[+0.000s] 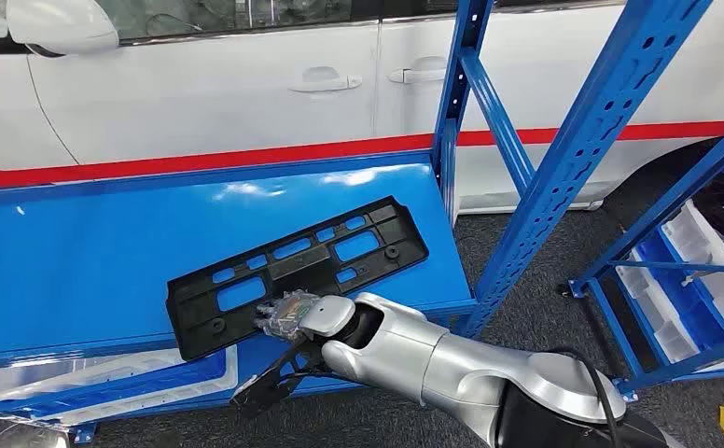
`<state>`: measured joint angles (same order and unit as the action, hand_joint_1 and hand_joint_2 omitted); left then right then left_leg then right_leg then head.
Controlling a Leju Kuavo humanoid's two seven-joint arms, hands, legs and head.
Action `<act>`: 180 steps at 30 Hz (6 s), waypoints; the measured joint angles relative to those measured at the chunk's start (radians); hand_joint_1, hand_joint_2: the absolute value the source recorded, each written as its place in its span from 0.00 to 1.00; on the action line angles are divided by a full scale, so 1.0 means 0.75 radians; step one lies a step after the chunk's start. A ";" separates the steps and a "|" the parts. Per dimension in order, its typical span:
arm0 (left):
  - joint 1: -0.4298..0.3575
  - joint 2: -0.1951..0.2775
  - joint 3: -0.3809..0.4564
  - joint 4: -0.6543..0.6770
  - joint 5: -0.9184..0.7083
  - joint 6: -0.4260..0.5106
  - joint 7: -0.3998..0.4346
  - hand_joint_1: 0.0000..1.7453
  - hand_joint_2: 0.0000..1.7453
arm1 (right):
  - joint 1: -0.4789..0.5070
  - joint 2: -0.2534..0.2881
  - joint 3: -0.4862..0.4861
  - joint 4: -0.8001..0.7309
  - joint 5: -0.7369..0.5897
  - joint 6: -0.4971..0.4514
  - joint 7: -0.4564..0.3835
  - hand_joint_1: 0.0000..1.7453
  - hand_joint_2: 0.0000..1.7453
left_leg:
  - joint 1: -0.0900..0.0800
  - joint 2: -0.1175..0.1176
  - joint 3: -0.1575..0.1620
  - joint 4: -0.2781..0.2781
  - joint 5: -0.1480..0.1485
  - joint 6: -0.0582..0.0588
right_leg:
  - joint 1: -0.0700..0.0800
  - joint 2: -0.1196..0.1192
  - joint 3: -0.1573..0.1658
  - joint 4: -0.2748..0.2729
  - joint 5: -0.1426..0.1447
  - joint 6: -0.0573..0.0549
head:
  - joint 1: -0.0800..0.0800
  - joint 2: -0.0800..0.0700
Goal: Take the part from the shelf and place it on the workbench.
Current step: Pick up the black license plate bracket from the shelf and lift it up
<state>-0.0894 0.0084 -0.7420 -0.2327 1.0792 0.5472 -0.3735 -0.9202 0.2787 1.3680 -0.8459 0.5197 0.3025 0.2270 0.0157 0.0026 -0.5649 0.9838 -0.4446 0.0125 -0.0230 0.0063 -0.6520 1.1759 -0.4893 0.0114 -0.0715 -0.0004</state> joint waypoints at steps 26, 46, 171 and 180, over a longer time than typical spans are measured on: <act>-0.001 0.007 0.002 0.002 0.017 -0.003 -0.002 0.00 0.00 | -0.080 -0.068 -0.003 -0.262 -0.115 -0.122 0.087 0.00 1.00 | -0.002 -0.003 -0.026 0.001 0.010 0.008 | 0.017 0.001 -0.042 0.042 -0.073 -0.011 | 0.003 0.000; 0.001 0.007 0.002 0.002 0.012 -0.013 -0.006 0.00 0.00 | -0.063 -0.137 -0.073 -0.440 -0.028 -0.328 0.116 0.00 1.00 | 0.000 -0.007 -0.164 0.281 -0.082 -0.061 | 0.014 0.003 0.044 -0.172 0.061 -0.069 | -0.006 0.000; -0.011 0.003 -0.026 0.002 -0.027 -0.051 -0.013 0.00 0.00 | 0.098 -0.151 -0.282 -0.327 0.334 -0.587 0.125 0.00 1.00 | -0.005 -0.010 -0.071 0.077 -0.010 -0.048 | 0.017 0.000 0.048 -0.176 0.057 -0.054 | -0.009 0.000; -0.014 -0.001 -0.041 0.002 -0.028 -0.055 -0.017 0.00 0.00 | 0.101 -0.108 -0.282 -0.110 0.356 -0.630 0.100 0.00 1.00 | -0.006 -0.011 -0.045 0.021 0.004 0.019 | 0.018 -0.003 -0.094 0.119 -0.093 -0.009 | 0.002 0.000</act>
<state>-0.0997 0.0077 -0.7731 -0.2312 1.0584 0.5058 -0.3864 -0.8442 0.1978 1.1566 -0.9283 0.7870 -0.1704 0.3018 0.0109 -0.0053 -0.5985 0.9995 -0.4420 0.0267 -0.0098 0.0039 -0.7225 1.2653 -0.5594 0.0047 -0.0704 -0.0004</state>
